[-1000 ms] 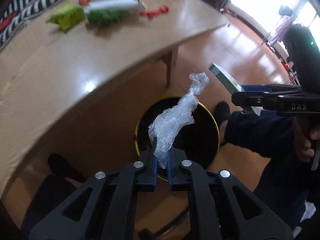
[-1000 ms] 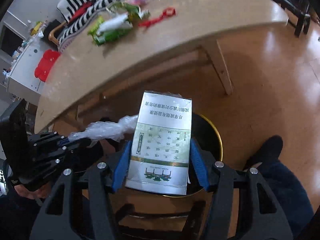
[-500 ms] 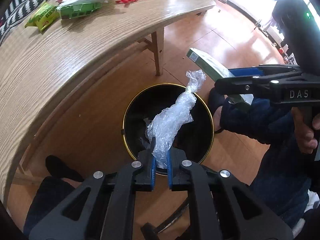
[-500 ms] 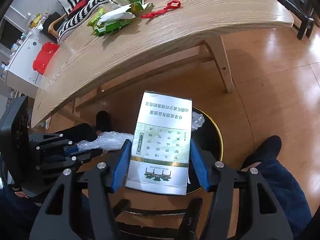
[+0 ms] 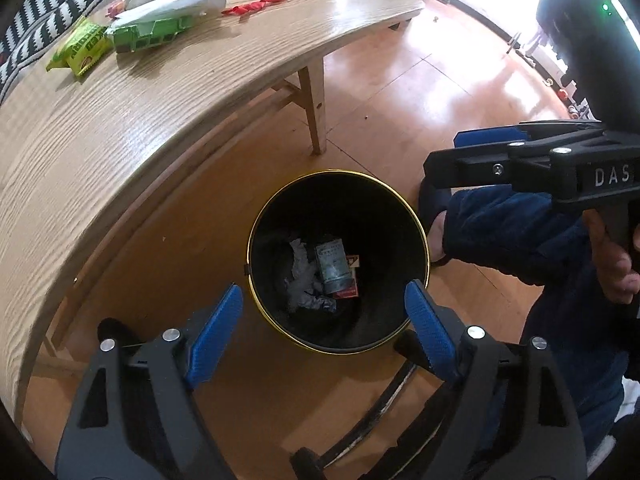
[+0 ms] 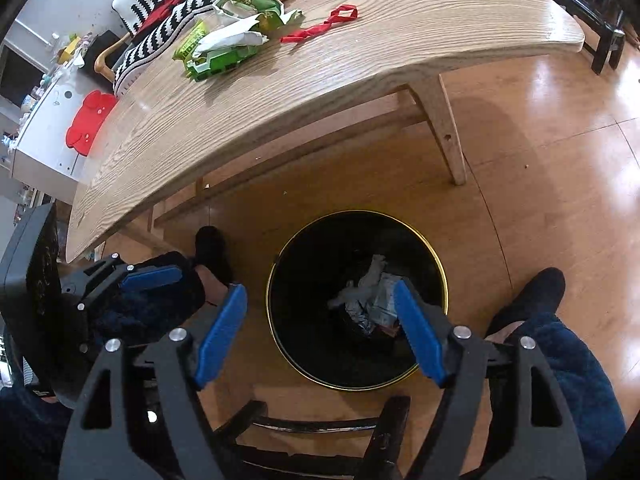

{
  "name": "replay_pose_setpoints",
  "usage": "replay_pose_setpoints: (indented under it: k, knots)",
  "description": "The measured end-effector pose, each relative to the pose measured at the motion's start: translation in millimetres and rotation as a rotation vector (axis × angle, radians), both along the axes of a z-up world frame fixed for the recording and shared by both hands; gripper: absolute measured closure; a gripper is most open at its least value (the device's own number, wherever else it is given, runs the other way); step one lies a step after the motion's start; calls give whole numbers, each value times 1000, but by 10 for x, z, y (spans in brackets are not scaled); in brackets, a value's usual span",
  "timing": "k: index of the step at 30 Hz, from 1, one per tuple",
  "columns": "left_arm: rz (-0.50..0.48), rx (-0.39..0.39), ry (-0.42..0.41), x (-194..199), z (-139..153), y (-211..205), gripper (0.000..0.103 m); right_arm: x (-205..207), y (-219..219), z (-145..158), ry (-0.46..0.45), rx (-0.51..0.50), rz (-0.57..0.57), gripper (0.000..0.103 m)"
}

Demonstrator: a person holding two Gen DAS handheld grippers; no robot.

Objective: Collect trash
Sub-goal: 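Grasp the yellow-green corn snack bag with the left tool while the right tool grasps the green-white snack bag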

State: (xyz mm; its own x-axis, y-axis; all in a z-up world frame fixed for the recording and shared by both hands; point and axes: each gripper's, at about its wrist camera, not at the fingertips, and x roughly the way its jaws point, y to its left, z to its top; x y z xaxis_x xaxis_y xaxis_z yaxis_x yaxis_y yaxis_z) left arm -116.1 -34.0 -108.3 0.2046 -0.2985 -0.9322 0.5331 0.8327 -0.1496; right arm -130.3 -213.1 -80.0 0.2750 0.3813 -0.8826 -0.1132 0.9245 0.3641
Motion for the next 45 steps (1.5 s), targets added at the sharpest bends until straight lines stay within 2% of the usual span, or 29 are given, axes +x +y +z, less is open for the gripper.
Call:
replay_pose_setpoints:
  k: [8,13,16,19,21,24,27,29,33,38,41,45]
  knots:
    - [25,-37,-22,36,112,40,19,25,43,87,-35,-6,-3,21]
    - [88,-86,-76,135,323,179,18,76,101,283,-113,-24,4,20]
    - [164,-117,-117,281,493,368,14,131,130,447,-173,-22,14,18]
    - [288,-157,-144,511,664,681,13,251,191,610,-226,-26,46,16]
    - [377,-157,-167,714,771,909,13,378,224,728,-262,-34,55,16]
    - [486,-145,-192,1048,892,1160,12,704,332,958,-325,-29,68,16]
    - [580,-164,-161,1494,927,1321,11,1080,447,1116,-358,17,67,16]
    - [632,-145,-152,1756,935,1345,11,1335,512,1187,-365,54,46,16]
    - [672,-172,-132,2235,829,1329,11,2020,545,1140,-272,216,-32,16]
    - [760,-149,-127,2527,619,1352,11,2540,686,924,-195,204,-63,16]
    - [743,-132,-136,2669,537,1281,11,2784,698,739,-126,254,-95,16]
    - [776,-166,-106,2795,409,1277,11,2957,721,540,-55,316,-129,16]
